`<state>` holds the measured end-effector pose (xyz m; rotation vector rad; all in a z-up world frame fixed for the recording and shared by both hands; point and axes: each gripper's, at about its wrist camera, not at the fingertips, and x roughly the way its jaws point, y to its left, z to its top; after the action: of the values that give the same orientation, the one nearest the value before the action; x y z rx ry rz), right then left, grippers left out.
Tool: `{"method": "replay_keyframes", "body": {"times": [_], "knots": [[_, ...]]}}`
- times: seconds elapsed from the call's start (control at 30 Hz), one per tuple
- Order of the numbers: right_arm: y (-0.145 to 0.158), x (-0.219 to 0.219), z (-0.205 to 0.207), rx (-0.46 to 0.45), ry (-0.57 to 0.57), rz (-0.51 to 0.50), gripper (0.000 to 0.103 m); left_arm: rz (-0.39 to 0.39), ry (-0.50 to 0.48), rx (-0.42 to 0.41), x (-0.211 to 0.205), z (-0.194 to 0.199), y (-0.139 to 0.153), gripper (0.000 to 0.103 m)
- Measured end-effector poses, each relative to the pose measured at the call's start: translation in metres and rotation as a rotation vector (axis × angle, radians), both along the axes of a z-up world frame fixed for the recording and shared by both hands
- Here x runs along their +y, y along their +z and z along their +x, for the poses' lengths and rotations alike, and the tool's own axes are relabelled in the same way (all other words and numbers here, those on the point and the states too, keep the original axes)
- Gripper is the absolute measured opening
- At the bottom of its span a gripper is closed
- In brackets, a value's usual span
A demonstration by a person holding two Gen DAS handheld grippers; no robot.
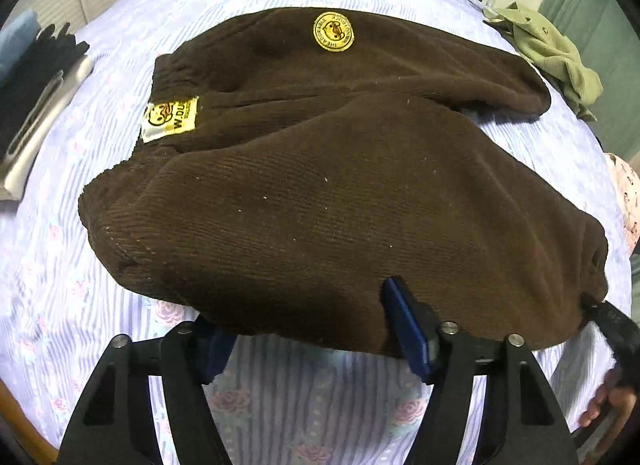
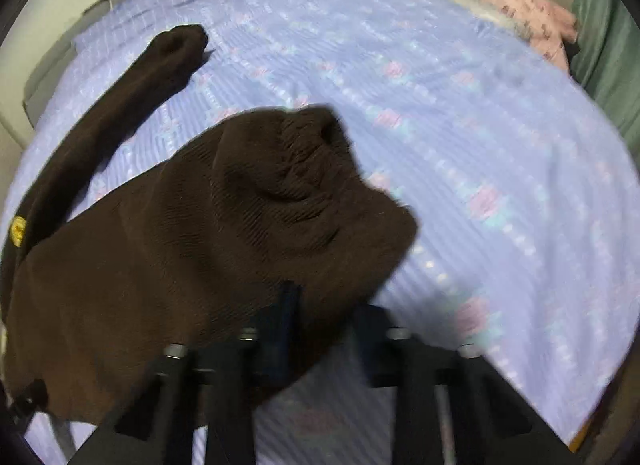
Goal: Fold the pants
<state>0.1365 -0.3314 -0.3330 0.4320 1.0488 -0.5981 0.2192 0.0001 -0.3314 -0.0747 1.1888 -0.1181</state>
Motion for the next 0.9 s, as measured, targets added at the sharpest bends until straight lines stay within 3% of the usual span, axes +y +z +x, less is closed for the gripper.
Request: {"method": "replay_keyframes", "body": {"times": [0.1, 0.2, 0.33, 0.43, 0.57, 0.73, 0.9], "knots": [[0.024, 0.006, -0.009, -0.011, 0.003, -0.112, 0.015, -0.039, 0.017, 0.022, 0.003, 0.001, -0.001, 0.067], [0.024, 0.009, -0.006, 0.014, 0.030, -0.113, 0.015, -0.041, 0.039, 0.025, 0.007, 0.001, -0.003, 0.066], [0.036, 0.009, -0.008, -0.009, 0.036, -0.081, 0.015, -0.008, 0.045, -0.017, 0.010, -0.006, 0.010, 0.034], [0.064, 0.008, -0.010, -0.062, 0.049, -0.065, 0.014, -0.010, 0.033, -0.039, 0.014, -0.010, 0.030, 0.028], [0.108, 0.024, -0.016, -0.104, 0.107, -0.072, 0.013, 0.002, 0.040, -0.063, 0.023, -0.019, 0.056, 0.025], [0.145, 0.041, -0.027, -0.084, 0.190, -0.066, 0.013, -0.004, 0.039, -0.024, 0.026, -0.029, 0.073, 0.025], [0.166, 0.026, -0.014, -0.114, 0.154, -0.024, 0.013, 0.009, 0.056, 0.000, 0.018, -0.015, 0.090, 0.025]]}}
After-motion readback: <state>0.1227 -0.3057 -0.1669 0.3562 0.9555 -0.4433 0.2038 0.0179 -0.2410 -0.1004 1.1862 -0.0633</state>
